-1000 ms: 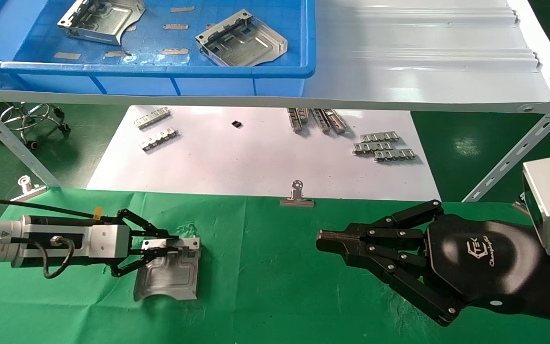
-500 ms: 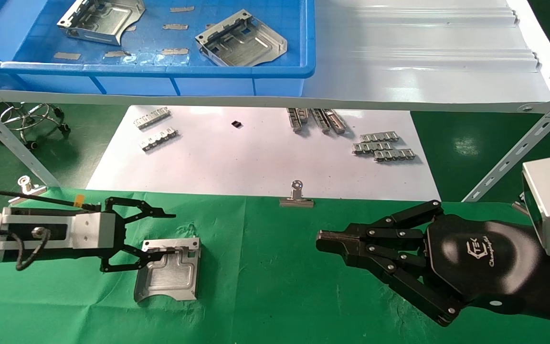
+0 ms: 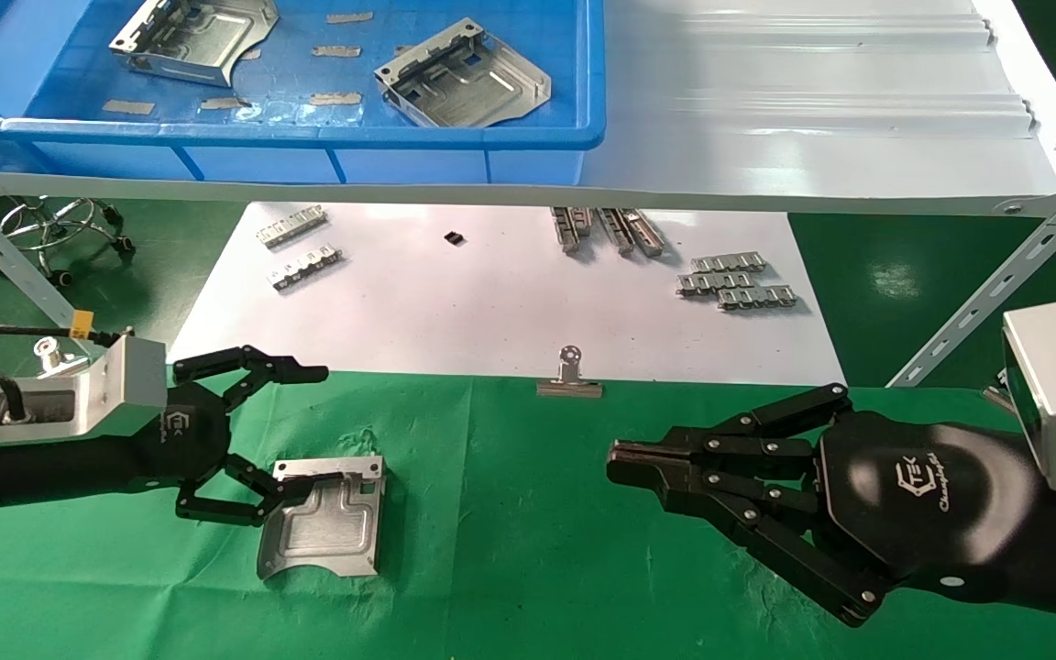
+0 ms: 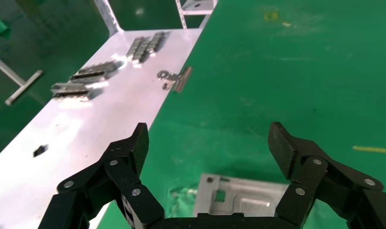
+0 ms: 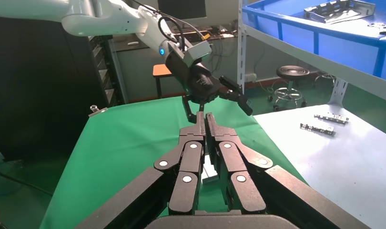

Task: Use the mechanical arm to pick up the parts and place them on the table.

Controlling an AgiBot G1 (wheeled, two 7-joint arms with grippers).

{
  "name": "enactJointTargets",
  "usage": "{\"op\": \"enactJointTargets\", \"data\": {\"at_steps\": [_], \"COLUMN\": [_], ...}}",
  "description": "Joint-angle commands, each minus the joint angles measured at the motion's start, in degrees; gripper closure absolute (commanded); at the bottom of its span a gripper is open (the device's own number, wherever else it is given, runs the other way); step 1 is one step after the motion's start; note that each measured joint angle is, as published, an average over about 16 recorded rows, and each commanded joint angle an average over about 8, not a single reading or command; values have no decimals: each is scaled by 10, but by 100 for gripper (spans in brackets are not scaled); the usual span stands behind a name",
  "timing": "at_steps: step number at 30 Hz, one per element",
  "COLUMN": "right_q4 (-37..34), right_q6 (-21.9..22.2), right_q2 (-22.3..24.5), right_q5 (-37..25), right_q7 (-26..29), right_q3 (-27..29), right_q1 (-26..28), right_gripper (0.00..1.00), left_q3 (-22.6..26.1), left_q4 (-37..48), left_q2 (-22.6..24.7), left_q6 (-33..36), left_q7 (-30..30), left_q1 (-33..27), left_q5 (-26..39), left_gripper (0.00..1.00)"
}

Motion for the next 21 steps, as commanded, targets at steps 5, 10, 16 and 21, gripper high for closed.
{"op": "enactJointTargets", "data": {"at_steps": [5, 10, 16, 21], "right_q4": [0, 0, 0, 0], "right_q6": [0, 0, 0, 0], "right_q2": [0, 0, 0, 0], "right_q5": [0, 0, 0, 0], "right_q7": [0, 0, 0, 0], "right_q3": [0, 0, 0, 0], "right_q1": [0, 0, 0, 0], "right_gripper": [0, 0, 0, 0], "left_q3": [-33, -62, -97, -126], "left_q4": [-60, -115, -180, -236], "left_q2": [-14, -26, -42, -54], "left_q6": [-6, -11, -18, -24], "left_q7": [-48, -91, -143, -187], "left_q1": [30, 57, 90, 117], "left_q5": [-11, -22, -36, -47], "left_gripper": [0, 0, 0, 0]}}
